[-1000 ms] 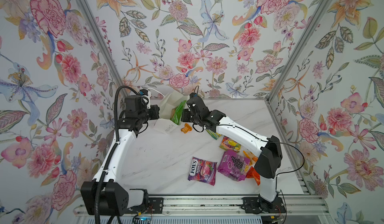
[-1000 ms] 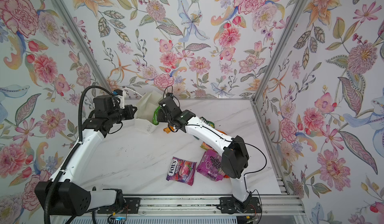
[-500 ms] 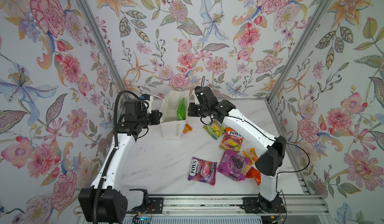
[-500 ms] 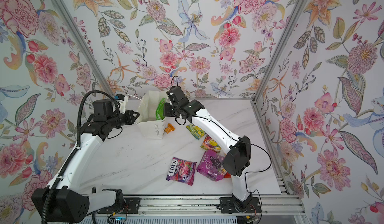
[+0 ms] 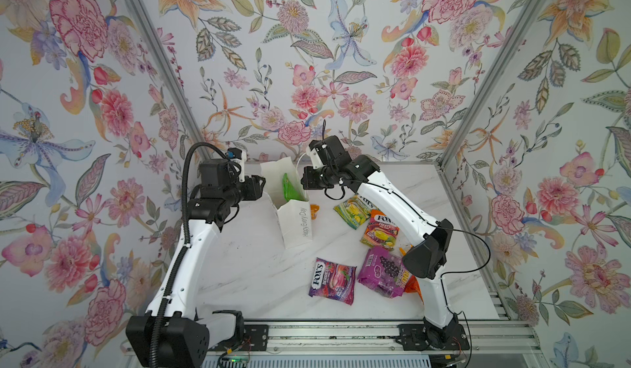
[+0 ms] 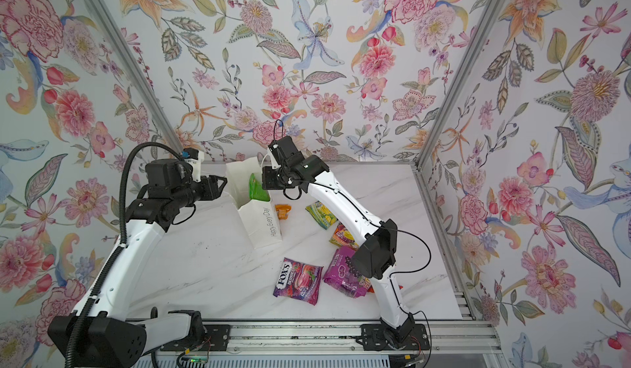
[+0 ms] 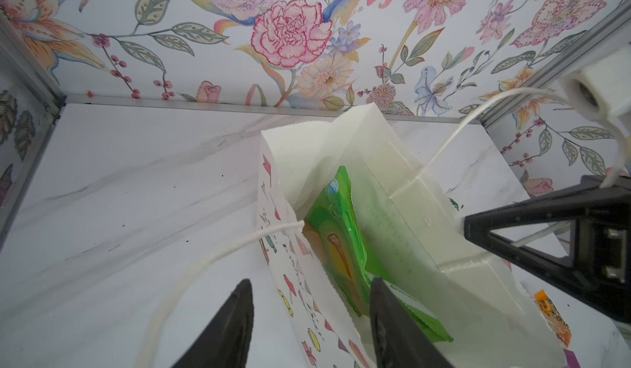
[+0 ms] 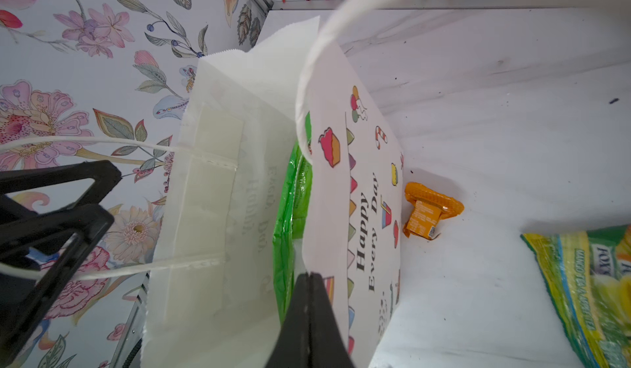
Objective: Place the snacks into the paper bag
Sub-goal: Place the paper bag at the top-center of the table.
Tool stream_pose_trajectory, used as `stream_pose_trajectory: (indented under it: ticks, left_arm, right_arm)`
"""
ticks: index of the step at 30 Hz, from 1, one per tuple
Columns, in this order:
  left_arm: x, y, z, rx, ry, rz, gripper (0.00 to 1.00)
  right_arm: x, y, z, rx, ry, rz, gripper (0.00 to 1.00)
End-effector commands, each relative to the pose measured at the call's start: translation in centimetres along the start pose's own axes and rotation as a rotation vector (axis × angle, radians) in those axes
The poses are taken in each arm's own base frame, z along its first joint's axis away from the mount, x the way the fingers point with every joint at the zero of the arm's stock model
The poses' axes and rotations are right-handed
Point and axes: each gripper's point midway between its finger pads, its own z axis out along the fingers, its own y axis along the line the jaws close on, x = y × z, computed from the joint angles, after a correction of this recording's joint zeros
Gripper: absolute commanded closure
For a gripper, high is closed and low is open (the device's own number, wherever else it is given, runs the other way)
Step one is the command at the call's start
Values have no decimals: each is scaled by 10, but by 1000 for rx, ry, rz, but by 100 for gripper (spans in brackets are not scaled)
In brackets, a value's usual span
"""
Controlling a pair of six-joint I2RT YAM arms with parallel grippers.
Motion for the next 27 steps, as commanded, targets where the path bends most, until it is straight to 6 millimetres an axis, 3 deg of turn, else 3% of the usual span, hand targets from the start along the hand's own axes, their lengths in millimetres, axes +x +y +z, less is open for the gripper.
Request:
stream_pose_trajectory:
  ticks: [1, 7, 15, 27]
  left_arm:
    - [-1, 14, 5, -77, 6, 23, 43]
    - [-7, -3, 16, 7, -12, 9, 42]
    - [1, 2, 41, 4, 41, -7, 44]
    - [6, 0, 41, -1, 59, 3, 43]
  right_arm:
    - [8, 13, -5, -19, 26, -39, 100]
    - [14, 15, -1, -5, 32, -52, 100]
    - [21, 21, -2, 10, 32, -83, 100]
    - [25, 22, -3, 66, 8, -123, 100]
